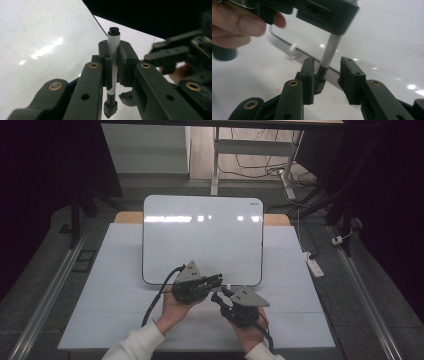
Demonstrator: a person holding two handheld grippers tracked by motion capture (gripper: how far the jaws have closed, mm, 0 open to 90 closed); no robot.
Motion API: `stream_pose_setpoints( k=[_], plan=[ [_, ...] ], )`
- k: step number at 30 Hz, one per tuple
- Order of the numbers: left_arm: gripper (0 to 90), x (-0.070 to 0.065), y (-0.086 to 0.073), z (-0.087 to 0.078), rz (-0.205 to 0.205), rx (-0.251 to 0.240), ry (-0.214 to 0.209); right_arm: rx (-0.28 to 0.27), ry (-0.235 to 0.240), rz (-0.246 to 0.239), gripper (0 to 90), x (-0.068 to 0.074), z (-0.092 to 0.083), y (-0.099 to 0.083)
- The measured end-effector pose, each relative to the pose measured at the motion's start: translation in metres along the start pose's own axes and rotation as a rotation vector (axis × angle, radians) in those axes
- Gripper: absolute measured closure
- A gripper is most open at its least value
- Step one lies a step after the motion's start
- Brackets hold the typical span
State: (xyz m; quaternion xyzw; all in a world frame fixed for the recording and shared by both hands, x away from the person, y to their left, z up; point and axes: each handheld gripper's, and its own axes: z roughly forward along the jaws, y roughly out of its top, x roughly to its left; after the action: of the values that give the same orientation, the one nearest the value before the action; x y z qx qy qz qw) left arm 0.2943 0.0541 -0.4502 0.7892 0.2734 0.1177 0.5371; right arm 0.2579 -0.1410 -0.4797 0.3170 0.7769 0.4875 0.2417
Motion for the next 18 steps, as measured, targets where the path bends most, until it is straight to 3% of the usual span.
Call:
stream_pose_setpoints(
  k=[2, 6, 8, 15, 18],
  plan=[
    [81.7, -0.003, 0.001, 0.005, -0.01, -0.004, 0.021, -0.005, -0.071, -0.021, 64.3, 0.004, 0.0, -0.001],
    [81.7, -0.007, 0.003, 0.012, -0.033, -0.022, 0.05, -0.027, -0.165, -0.013, 66.9, 0.003, 0.001, -0.002],
    [81.7, -0.008, 0.003, 0.016, -0.047, -0.035, 0.062, -0.031, -0.181, 0.001, 68.4, 0.003, 0.002, -0.003],
    [81.6, -0.013, 0.004, 0.023, -0.078, -0.074, 0.097, -0.068, -0.28, -0.039, 75.5, 0.008, 0.006, -0.004],
    [81.6, -0.013, 0.002, 0.025, -0.098, -0.083, 0.105, -0.064, -0.297, -0.031, 78.5, 0.005, 0.007, -0.003]
  ],
)
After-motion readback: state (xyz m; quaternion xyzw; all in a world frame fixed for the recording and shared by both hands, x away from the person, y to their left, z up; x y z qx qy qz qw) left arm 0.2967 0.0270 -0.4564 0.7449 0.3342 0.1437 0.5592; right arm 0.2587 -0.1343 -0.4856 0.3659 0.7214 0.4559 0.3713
